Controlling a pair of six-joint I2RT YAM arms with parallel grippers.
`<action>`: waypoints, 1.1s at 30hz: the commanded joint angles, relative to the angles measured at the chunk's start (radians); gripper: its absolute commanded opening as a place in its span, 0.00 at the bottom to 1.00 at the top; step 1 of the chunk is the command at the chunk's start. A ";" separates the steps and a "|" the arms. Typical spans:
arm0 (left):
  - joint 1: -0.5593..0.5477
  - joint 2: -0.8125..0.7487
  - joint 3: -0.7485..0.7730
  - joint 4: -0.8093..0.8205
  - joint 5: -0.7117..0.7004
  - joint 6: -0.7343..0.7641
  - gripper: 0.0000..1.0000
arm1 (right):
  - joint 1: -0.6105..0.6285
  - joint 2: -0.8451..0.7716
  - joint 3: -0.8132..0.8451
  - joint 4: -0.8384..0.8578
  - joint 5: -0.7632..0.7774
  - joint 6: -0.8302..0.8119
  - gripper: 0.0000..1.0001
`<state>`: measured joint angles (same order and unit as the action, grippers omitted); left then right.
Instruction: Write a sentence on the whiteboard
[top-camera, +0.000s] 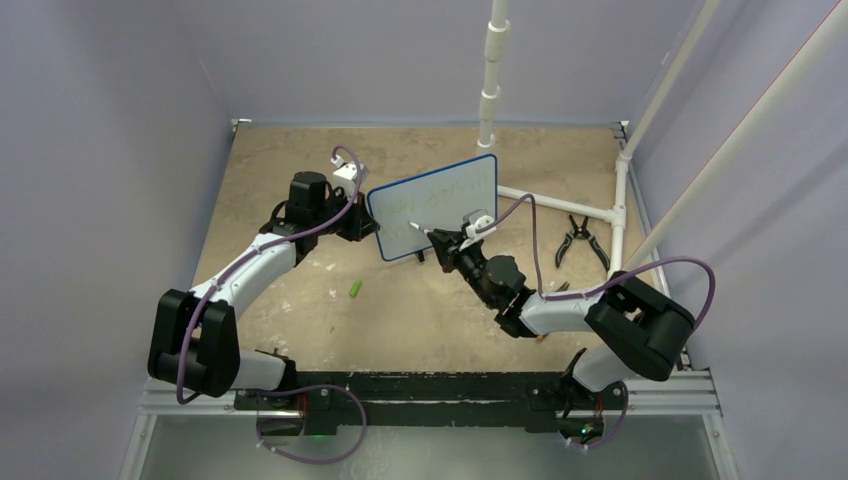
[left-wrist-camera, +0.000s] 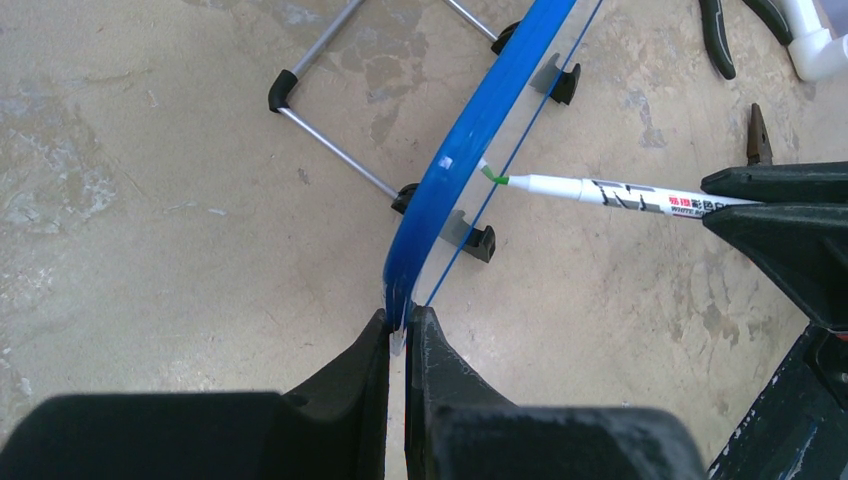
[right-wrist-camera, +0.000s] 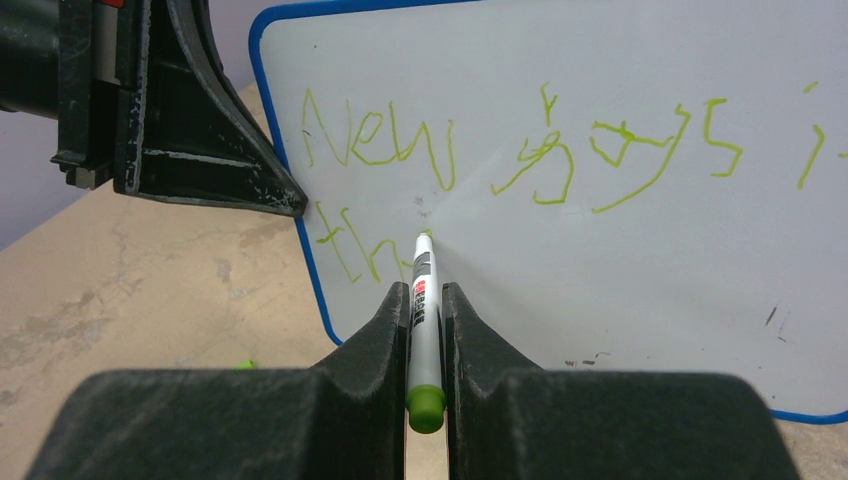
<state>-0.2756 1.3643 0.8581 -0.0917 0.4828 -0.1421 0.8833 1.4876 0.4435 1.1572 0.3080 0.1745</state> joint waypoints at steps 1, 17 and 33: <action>-0.002 -0.030 0.026 0.033 0.014 -0.007 0.00 | -0.003 0.021 0.035 0.037 -0.018 -0.009 0.00; -0.002 -0.031 0.027 0.031 0.014 -0.007 0.00 | -0.001 0.037 0.004 -0.046 -0.030 0.064 0.00; -0.002 -0.038 0.025 0.029 0.007 -0.006 0.00 | -0.001 0.009 0.004 -0.109 0.115 0.069 0.00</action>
<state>-0.2756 1.3643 0.8581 -0.0910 0.4740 -0.1383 0.8902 1.5177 0.4446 1.0706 0.3225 0.2470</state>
